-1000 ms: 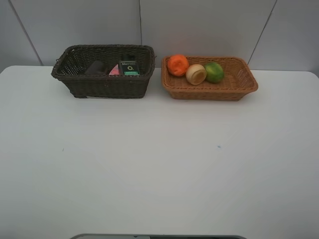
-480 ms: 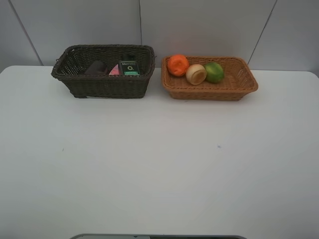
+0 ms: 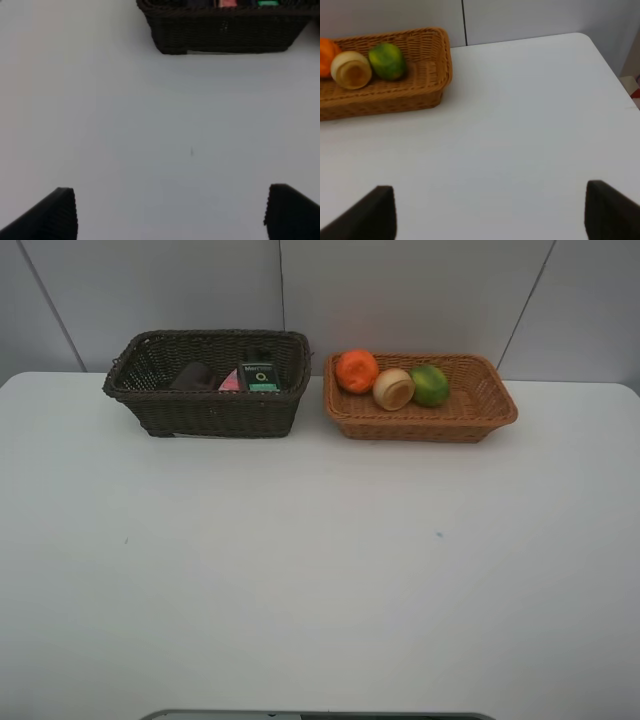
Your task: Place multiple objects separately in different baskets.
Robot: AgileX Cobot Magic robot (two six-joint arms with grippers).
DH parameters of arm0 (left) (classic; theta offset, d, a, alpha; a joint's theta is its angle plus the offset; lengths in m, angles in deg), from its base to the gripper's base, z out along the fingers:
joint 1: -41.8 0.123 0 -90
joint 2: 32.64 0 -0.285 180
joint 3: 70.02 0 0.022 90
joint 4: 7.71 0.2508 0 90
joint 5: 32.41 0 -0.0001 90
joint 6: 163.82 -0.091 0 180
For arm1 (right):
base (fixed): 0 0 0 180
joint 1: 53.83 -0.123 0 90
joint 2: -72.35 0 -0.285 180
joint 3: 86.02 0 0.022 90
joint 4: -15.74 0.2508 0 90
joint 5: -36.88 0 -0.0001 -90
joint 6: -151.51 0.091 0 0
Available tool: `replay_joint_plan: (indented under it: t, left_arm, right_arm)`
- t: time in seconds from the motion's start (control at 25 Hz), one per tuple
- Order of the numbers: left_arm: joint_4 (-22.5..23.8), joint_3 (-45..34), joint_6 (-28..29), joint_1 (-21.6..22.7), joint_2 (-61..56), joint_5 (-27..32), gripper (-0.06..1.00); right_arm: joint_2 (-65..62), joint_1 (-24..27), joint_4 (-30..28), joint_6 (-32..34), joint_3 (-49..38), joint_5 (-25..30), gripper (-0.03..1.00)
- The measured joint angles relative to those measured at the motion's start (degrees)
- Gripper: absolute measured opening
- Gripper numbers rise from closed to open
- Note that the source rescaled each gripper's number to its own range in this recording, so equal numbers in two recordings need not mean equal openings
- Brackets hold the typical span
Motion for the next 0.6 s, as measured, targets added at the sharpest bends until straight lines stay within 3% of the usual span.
replay_joint_plan:
  t: [0.6]
  left_arm:
    - [-0.1,0.0,0.0,1.4,0.0,0.0,0.87]
  right_arm:
    - [0.0,0.0,0.0,0.0,0.0,0.0,0.76]
